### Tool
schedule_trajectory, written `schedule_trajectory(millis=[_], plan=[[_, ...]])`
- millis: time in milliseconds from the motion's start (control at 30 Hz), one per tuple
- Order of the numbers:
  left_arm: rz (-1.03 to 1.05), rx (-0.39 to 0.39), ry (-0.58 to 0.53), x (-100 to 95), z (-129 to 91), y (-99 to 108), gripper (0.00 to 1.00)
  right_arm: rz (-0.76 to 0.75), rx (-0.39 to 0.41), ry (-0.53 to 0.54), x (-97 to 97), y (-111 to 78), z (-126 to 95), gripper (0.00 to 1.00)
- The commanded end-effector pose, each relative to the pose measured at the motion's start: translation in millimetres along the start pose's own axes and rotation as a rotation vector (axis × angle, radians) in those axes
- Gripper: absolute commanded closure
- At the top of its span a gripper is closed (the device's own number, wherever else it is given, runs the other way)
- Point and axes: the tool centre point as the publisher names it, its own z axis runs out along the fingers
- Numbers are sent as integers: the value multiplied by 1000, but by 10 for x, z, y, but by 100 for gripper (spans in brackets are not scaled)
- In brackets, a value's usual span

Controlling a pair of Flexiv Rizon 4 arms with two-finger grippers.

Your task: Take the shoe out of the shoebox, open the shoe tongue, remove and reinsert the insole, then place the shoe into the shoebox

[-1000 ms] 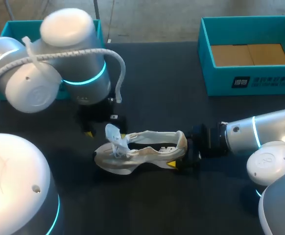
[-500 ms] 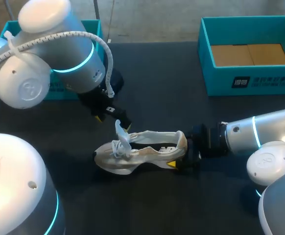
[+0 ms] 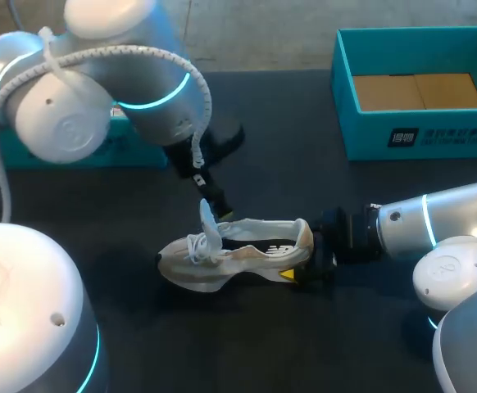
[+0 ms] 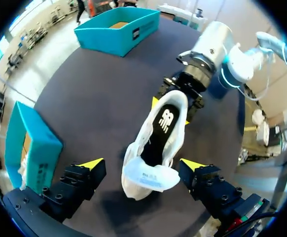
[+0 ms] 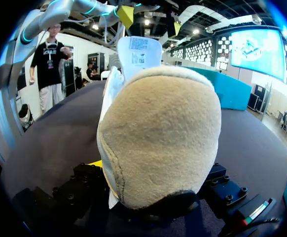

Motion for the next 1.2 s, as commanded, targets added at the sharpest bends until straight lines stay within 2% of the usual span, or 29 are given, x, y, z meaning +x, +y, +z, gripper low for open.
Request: schedule_trajectory(millis=[33,67,100,133,167,467,933,1200], plan=[[114,-56,17,30,50,-184,0,0,7,0,17,-24,77,100],[140,-61,23,57,64,-226,24,0,7,0,17,-24,77,100],[160,-62,28,74,75,-257,53,0,7,0,17,-24,77,100],[171,-65,30,85,83,-271,64,0,7,0,17,-24,77,100],[192,-64,32,104,100,-300,100,0,7,0,17,-24,77,100],[275,-66,109,221,217,-402,100,0,7,0,17,-24,77,100],[318,-79,220,449,514,-382,100,0,7,0,17,-24,77,100],[317,-112,252,566,719,-377,100,0,7,0,17,-24,77,100]])
